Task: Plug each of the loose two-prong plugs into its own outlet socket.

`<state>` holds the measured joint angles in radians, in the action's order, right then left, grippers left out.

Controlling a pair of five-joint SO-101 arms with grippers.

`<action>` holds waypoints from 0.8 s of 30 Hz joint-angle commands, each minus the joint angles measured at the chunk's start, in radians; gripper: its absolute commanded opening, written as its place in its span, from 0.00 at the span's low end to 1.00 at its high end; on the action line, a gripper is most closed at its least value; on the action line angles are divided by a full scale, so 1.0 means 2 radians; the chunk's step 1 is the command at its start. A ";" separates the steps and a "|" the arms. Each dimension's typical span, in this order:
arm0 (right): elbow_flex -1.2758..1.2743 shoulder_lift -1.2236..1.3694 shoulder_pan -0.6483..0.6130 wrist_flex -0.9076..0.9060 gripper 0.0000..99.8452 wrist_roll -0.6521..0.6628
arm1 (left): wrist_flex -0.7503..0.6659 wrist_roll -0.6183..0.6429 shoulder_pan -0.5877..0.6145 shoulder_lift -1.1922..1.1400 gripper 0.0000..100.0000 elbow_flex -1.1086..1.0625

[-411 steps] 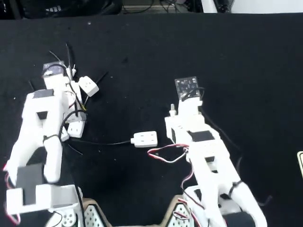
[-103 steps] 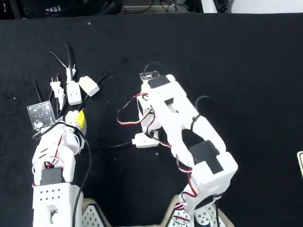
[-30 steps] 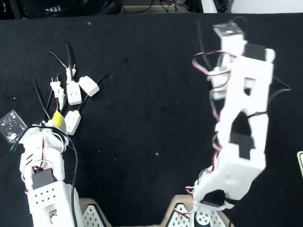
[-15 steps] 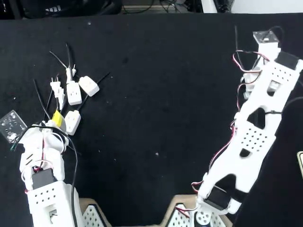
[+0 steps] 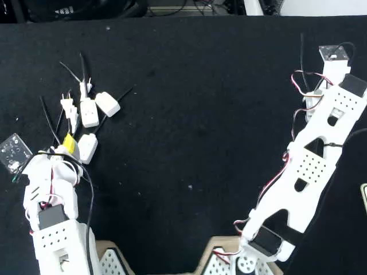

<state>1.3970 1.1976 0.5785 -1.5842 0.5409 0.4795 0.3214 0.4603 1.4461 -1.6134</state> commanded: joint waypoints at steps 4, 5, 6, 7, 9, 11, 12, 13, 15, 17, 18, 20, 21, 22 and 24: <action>0.028 -0.004 0.003 0.012 0.02 0.002 | -0.012 0.005 -0.003 0.006 0.22 0.015; 0.028 -0.004 0.001 0.012 0.02 0.000 | -0.012 0.005 -0.003 0.006 0.22 0.015; 0.028 -0.004 -0.001 0.009 0.02 -0.001 | -0.012 0.005 -0.003 0.006 0.22 0.015; 0.028 -0.004 -0.003 0.008 0.02 -0.001 | -0.012 0.005 -0.003 0.006 0.22 0.015; 0.027 -0.003 -0.005 0.007 0.07 -0.002 | -0.012 0.005 -0.003 0.006 0.22 0.015; 0.026 -0.003 -0.011 0.002 0.12 -0.002 | -0.012 0.005 -0.003 0.006 0.22 0.015; 0.023 -0.003 -0.014 -0.003 0.14 -0.002 | -0.012 0.005 -0.003 0.006 0.22 0.015; 0.020 -0.003 -0.017 -0.007 0.16 -0.002 | -0.012 0.005 -0.003 0.006 0.22 0.015; 0.021 -0.004 -0.021 -0.007 0.19 -0.002 | -0.012 0.005 -0.003 0.006 0.22 0.015; 0.023 -0.007 -0.025 -0.002 0.22 -0.002 | -0.012 0.005 -0.003 0.006 0.22 0.015; 0.029 -0.008 -0.027 0.000 0.23 -0.002 | -0.012 0.005 -0.003 0.006 0.22 0.015; 0.048 -0.005 -0.029 0.000 0.24 -0.002 | -0.012 0.005 -0.003 0.006 0.22 0.015; 0.056 -0.005 -0.031 0.000 0.24 -0.002 | -0.012 0.005 -0.003 0.006 0.22 0.015; 0.063 -0.005 -0.031 -0.001 0.24 -0.002 | -0.012 0.005 -0.003 0.006 0.22 0.015; 0.080 -0.007 -0.032 -0.002 0.24 -0.002 | -0.012 0.005 -0.003 0.006 0.22 0.015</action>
<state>1.4768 1.2022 0.5355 -1.5934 0.5409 0.4795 0.3214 0.4603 1.4461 -1.6134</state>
